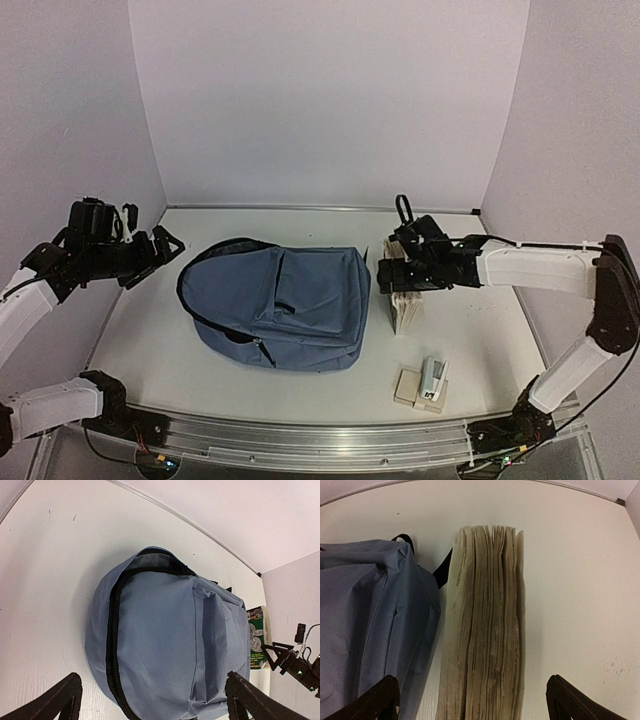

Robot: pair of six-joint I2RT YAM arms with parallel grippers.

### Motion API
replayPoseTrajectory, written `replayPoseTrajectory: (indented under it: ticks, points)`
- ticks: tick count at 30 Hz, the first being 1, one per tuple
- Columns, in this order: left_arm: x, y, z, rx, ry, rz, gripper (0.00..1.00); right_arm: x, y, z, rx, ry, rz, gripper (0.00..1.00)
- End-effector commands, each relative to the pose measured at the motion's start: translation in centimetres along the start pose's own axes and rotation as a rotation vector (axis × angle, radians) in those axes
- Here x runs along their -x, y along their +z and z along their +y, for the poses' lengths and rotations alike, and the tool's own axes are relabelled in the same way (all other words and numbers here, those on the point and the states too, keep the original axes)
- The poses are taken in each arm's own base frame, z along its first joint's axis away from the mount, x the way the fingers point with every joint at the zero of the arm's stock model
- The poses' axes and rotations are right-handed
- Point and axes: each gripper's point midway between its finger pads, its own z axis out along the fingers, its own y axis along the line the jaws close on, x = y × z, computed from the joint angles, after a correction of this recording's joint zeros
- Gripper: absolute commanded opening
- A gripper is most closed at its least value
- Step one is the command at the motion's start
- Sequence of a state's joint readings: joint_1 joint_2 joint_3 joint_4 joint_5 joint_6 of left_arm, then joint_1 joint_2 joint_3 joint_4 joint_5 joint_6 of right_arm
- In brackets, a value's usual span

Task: Pack the student bag
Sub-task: Pick up the book from the center of the board.

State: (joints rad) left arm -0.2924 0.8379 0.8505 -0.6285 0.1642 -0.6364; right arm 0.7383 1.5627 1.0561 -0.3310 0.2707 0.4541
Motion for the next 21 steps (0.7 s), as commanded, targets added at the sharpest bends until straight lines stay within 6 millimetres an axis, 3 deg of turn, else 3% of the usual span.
replayPoseTrajectory:
  ticks: [1,4,6,10,13,18,21]
  points:
    - [1.3,-0.9,-1.3,-0.040,0.031,-0.039,1.00,0.0,1.3,-0.1,-0.045,0.000,0.006,0.98]
    - [1.2,-1.1,-1.8,-0.066,0.053,-0.031,1.00,0.1,1.4,-0.4,-0.063,0.004,-0.001,0.86]
    - [1.2,-1.1,-2.8,-0.115,0.083,-0.024,1.00,0.4,1.0,-0.2,-0.049,0.004,-0.008,0.67]
    - [1.5,-0.7,-5.0,-0.217,0.139,-0.010,0.98,2.2,-0.9,0.5,0.007,0.007,-0.052,0.20]
    - [2.0,0.0,-7.0,-0.302,0.167,0.011,0.96,4.5,-3.6,1.1,0.066,0.009,-0.115,0.00]
    - [2.4,0.6,-11.3,-0.401,0.310,-0.001,0.96,8.4,-10.8,4.0,0.315,-0.029,-0.220,0.00]
    - [1.7,0.5,-14.5,-0.482,0.410,0.007,0.95,8.9,-15.3,7.4,0.561,-0.092,-0.214,0.00]
